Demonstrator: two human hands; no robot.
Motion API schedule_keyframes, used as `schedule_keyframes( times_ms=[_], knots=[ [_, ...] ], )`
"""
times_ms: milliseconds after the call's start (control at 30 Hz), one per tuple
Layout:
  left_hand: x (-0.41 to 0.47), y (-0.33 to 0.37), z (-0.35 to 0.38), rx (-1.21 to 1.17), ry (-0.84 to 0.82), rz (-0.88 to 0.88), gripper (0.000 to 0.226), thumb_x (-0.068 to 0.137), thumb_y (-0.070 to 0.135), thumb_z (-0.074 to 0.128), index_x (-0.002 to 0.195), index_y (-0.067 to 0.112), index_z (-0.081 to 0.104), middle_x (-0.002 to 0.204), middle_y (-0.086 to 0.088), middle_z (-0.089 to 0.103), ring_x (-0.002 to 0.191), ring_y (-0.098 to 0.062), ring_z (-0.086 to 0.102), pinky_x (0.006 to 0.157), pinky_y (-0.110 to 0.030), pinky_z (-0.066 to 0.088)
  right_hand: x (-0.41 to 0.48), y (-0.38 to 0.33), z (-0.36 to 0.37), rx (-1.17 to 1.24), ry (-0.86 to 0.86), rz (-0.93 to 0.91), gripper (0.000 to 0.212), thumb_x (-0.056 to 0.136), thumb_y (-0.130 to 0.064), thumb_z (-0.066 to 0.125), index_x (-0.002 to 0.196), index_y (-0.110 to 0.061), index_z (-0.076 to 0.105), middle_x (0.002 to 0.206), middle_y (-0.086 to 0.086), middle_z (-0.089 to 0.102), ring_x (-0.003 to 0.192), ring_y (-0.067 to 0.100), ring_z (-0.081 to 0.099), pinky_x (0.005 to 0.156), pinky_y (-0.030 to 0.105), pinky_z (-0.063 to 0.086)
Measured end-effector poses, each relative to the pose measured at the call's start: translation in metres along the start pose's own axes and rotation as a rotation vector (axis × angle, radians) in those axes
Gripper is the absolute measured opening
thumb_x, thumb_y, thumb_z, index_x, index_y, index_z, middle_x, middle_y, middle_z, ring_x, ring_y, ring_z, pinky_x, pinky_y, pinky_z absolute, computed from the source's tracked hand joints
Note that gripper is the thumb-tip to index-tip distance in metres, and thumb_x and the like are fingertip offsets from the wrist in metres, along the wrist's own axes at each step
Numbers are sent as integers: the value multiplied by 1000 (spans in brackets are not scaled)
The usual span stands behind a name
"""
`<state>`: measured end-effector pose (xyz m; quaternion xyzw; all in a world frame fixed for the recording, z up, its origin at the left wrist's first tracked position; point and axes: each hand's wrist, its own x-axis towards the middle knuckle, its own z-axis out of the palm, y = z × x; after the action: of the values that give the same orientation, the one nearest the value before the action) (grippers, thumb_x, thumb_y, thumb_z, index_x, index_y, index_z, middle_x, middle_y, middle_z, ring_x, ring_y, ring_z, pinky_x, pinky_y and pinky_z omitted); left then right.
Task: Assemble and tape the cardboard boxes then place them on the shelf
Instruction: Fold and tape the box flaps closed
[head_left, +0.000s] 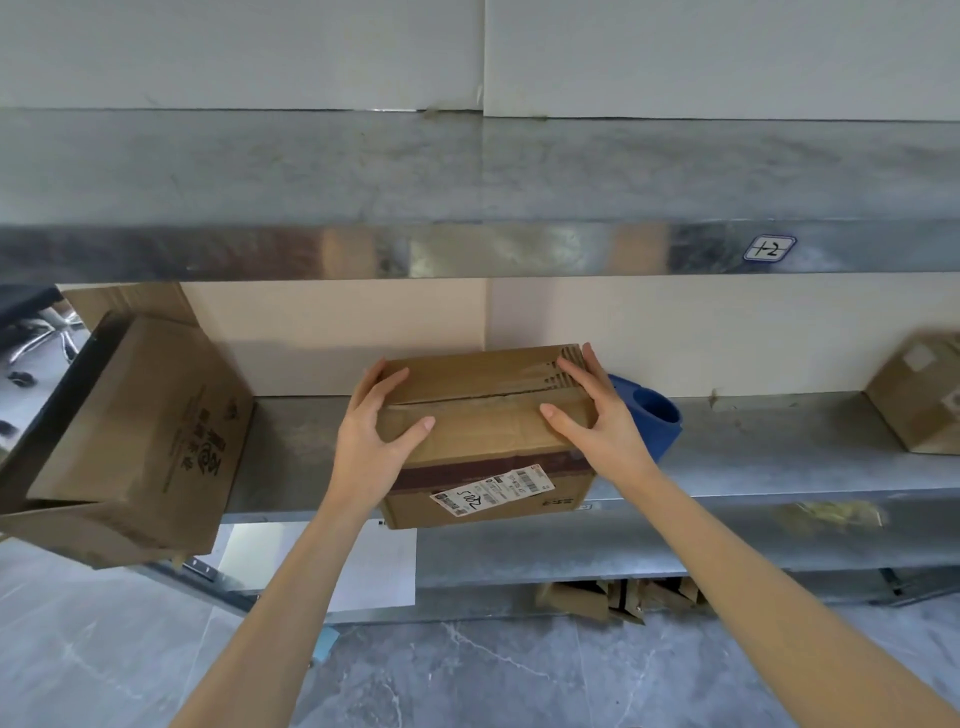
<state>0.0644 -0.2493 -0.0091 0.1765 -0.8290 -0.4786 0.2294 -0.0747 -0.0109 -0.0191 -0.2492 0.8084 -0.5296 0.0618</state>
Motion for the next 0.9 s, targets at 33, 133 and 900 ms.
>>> schedule_keyframes(
  times_ms=[33,133,900],
  knots=[
    [0,-1,0,17,-7,-1,53,84,24,77,133,30,57,154,17,34,141,-1,32,117,-29,29,0,0,0,-22,-1,-7,61,86,-35,72,142,-34,47,160,-17,17,143,-7,17,119,28,23],
    [2,-1,1,107,5,3,49,85,29,76,131,30,59,153,16,36,139,-7,38,113,-34,36,2,-3,1,-65,13,-9,58,87,-35,71,140,-35,48,160,-14,22,138,-12,19,116,21,22],
    [-20,-5,-22,-1,-84,2,74,66,50,79,132,36,50,152,11,24,135,4,29,108,-19,32,-14,-29,-11,-25,80,73,80,74,-61,67,142,-26,44,145,-7,48,137,9,40,115,40,36]
  ],
)
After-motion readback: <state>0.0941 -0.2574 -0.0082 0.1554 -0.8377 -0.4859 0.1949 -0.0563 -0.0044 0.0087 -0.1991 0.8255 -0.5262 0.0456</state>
